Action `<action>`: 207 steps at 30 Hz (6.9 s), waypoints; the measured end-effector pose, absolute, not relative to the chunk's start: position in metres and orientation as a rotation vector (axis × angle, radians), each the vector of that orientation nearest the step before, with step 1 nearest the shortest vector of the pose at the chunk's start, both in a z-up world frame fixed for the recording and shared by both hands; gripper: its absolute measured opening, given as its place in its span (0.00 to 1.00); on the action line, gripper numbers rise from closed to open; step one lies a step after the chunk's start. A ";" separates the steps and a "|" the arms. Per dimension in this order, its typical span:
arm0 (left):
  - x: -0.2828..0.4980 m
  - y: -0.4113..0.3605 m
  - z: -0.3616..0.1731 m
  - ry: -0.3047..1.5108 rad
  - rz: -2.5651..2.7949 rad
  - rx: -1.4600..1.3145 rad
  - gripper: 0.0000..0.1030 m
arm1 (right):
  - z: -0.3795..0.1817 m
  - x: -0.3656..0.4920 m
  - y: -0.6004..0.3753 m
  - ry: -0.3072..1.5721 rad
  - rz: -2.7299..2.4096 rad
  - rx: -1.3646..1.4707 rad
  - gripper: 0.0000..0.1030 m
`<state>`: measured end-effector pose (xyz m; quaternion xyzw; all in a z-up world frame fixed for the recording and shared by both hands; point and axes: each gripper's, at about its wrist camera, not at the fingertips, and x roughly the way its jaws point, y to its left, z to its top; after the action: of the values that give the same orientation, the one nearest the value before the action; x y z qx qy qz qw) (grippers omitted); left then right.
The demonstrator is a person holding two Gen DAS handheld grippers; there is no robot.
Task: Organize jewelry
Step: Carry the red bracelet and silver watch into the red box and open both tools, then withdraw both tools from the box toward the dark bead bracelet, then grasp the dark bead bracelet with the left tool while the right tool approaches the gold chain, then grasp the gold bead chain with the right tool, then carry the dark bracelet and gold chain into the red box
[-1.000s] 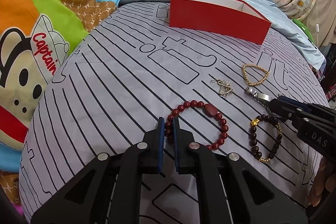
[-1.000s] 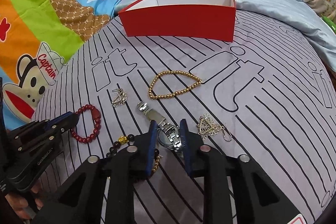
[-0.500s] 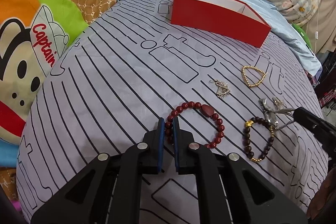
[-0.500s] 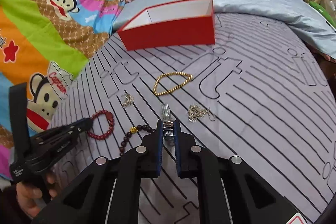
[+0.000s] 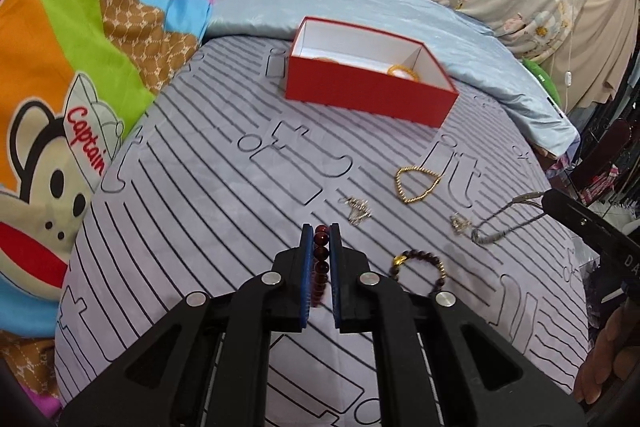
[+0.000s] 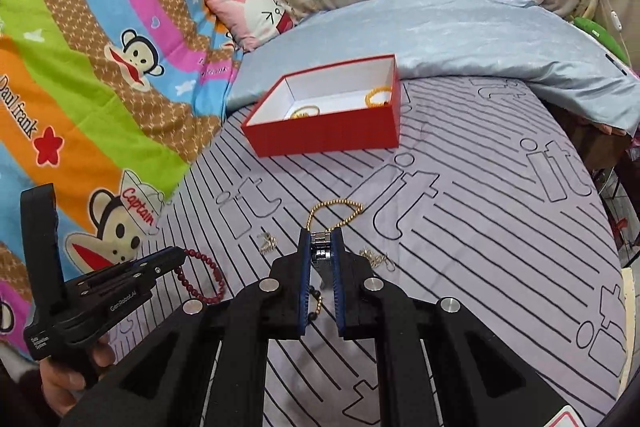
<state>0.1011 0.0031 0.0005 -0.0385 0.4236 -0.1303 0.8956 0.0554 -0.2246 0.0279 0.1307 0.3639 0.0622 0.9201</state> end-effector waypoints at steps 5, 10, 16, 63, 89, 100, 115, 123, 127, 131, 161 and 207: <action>0.110 -0.002 0.021 0.853 -0.288 -0.075 0.07 | 0.046 0.064 -0.230 0.716 0.125 0.262 0.09; 0.134 -0.007 0.046 0.810 -0.307 -0.080 0.07 | 0.066 0.082 -0.239 0.668 0.134 0.269 0.09; 0.174 -0.020 0.077 0.746 -0.323 -0.065 0.07 | 0.095 0.128 -0.244 0.601 0.123 0.245 0.09; 0.287 -0.054 0.039 0.764 -0.227 -0.048 0.52 | 0.034 0.210 -0.245 0.691 0.071 0.223 0.40; 0.133 -0.014 -0.037 0.946 -0.211 -0.051 0.53 | -0.040 0.056 -0.218 0.881 0.038 0.203 0.40; 0.098 -0.039 -0.052 0.981 -0.275 -0.018 0.57 | -0.052 0.032 -0.222 0.910 0.023 0.220 0.40; 0.088 -0.066 -0.071 0.968 -0.267 0.088 0.52 | -0.050 0.027 -0.226 0.909 0.012 0.236 0.40; 0.091 -0.056 -0.071 0.932 -0.239 0.105 0.07 | -0.052 0.029 -0.223 0.918 0.020 0.238 0.40; 0.094 -0.042 -0.069 0.941 -0.230 0.060 0.07 | -0.051 0.033 -0.219 0.917 0.029 0.232 0.40; 0.095 -0.024 -0.070 0.937 -0.188 0.044 0.07 | -0.049 0.042 -0.213 0.914 0.049 0.229 0.40; 0.093 0.000 -0.075 0.869 -0.141 0.034 0.07 | -0.069 0.166 -0.163 0.958 0.141 0.126 0.17; 0.077 0.002 -0.019 0.893 -0.260 -0.093 0.07 | 0.000 0.028 -0.205 0.815 0.157 0.272 0.03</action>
<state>0.0775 0.0019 -0.0191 -0.0449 0.4303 -0.1252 0.8928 0.0277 -0.2049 0.0003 0.1317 0.3948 0.0759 0.9061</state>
